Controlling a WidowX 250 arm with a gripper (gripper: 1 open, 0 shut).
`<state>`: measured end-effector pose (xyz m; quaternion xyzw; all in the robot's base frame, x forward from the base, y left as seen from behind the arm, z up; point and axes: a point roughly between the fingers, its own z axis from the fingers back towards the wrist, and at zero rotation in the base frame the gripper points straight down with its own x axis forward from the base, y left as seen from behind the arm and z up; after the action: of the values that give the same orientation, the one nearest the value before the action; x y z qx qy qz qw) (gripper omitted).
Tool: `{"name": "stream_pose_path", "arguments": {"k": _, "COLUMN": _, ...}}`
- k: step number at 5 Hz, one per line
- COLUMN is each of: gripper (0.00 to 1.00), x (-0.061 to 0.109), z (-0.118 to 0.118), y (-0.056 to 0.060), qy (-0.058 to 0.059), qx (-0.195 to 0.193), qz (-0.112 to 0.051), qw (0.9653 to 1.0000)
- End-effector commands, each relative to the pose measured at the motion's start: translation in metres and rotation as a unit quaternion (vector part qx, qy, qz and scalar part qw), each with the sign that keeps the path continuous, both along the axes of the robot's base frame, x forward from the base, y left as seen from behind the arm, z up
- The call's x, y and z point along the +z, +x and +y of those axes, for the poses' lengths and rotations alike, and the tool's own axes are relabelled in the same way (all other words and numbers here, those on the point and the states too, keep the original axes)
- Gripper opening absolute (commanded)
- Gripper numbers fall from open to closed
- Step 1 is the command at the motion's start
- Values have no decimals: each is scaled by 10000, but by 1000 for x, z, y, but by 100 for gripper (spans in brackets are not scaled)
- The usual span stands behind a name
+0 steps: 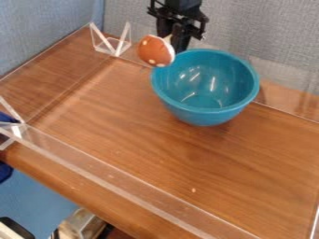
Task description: Put the mushroom in the blue bowl
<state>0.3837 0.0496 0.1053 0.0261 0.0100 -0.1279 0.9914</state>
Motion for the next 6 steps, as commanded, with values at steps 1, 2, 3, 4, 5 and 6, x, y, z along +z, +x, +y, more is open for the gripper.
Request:
{"name": "stream_pose_path", "arguments": {"k": 1, "gripper": 0, "x": 19, "z": 13, "y": 18, "qy": 12, "qx": -52, "qz": -322, "qw": 9995}}
{"name": "stream_pose_path", "arguments": {"k": 2, "gripper": 0, "x": 19, "z": 21, "y": 24, "qy": -9, "qx": -143, "qz": -292, "qw": 9995}}
{"name": "stream_pose_path", "arguments": {"k": 3, "gripper": 0, "x": 19, "z": 27, "y": 28, "qy": -18, "qx": -197, "qz": -265, "qw": 9995}}
{"name": "stream_pose_path", "arguments": {"k": 4, "gripper": 0, "x": 17, "z": 32, "y": 32, "qy": -24, "qx": -213, "qz": -228, "qw": 9995}}
{"name": "stream_pose_path", "arguments": {"k": 5, "gripper": 0, "x": 15, "z": 37, "y": 33, "qy": -32, "qx": -226, "qz": -187, "qw": 9996}}
{"name": "stream_pose_path", "arguments": {"k": 6, "gripper": 0, "x": 14, "z": 42, "y": 34, "qy": -37, "qx": -227, "qz": -151, "qw": 9996}}
